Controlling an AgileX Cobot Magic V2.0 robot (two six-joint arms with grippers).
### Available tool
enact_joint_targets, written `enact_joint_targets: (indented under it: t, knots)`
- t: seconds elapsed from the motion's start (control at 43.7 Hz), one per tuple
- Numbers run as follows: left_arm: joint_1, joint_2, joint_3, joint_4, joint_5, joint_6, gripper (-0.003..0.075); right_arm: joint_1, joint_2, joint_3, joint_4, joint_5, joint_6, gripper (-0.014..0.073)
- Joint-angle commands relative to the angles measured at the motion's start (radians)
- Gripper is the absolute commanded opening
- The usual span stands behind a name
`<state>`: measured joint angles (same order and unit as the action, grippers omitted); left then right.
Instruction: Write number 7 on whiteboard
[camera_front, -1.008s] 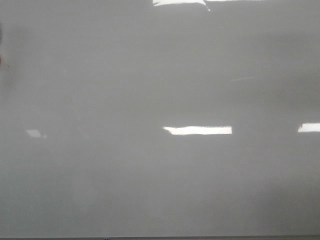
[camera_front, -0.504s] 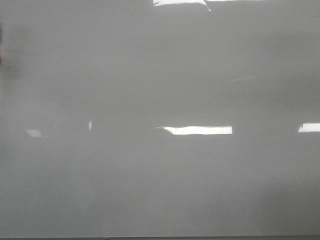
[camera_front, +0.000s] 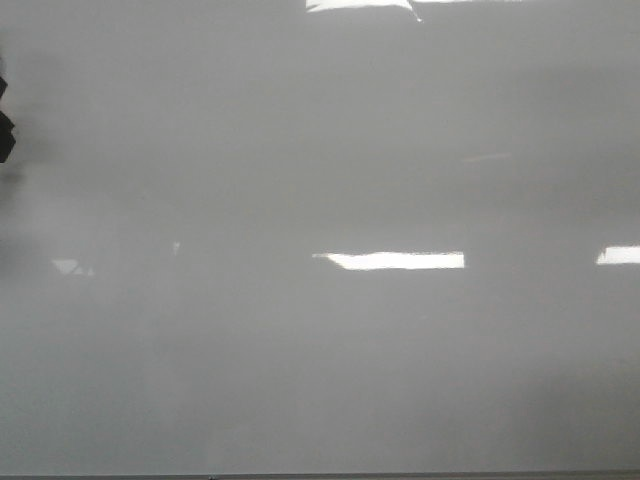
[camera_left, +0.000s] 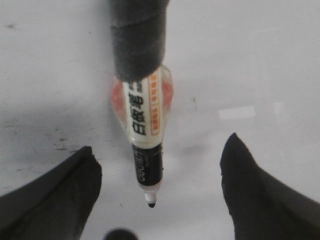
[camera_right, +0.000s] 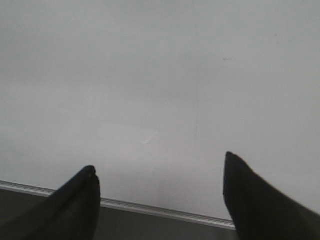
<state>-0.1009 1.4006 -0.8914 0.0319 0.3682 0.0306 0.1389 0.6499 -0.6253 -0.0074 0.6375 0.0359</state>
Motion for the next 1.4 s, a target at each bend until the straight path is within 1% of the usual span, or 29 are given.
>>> enact_joint_targets:
  t: [0.0, 0.435, 0.504, 0.733, 0.87, 0.939, 1.031, 1.214, 1.374]
  knots:
    - [0.000, -0.012, -0.036, 0.005, -0.081, -0.009, 0.0492, 0.001, 0.006, -0.038, -0.017, -0.061, -0.009, 0.0541]
    - [0.000, 0.056, -0.038, 0.011, -0.139, -0.009, 0.0485, 0.001, 0.006, -0.038, -0.017, -0.061, -0.009, 0.0541]
    - [0.000, 0.057, -0.038, 0.012, -0.139, -0.009, 0.0435, 0.001, 0.006, -0.038, -0.017, -0.061, -0.009, 0.0541]
    - [0.000, 0.057, -0.038, 0.017, -0.139, -0.009, 0.0169, 0.001, 0.006, -0.038, -0.017, -0.062, -0.009, 0.0541]
    - [0.000, 0.057, -0.038, 0.023, -0.125, -0.009, 0.0057, 0.001, 0.006, -0.038, -0.017, -0.063, -0.009, 0.0541]
    - [0.000, 0.049, -0.038, 0.023, -0.099, -0.009, 0.0018, 0.001, 0.006, -0.038, -0.017, -0.064, -0.009, 0.0541]
    - [-0.002, 0.023, -0.038, 0.023, -0.045, -0.009, -0.0020, 0.001, 0.006, -0.038, -0.017, -0.062, -0.009, 0.0541]
    - [-0.010, -0.093, -0.038, 0.018, 0.097, -0.009, -0.0020, 0.001, 0.006, -0.070, -0.007, -0.029, 0.012, 0.0541]
    - [-0.057, -0.208, -0.066, 0.018, 0.224, 0.000, -0.0020, 0.001, 0.006, -0.137, -0.005, 0.038, 0.012, 0.0541]
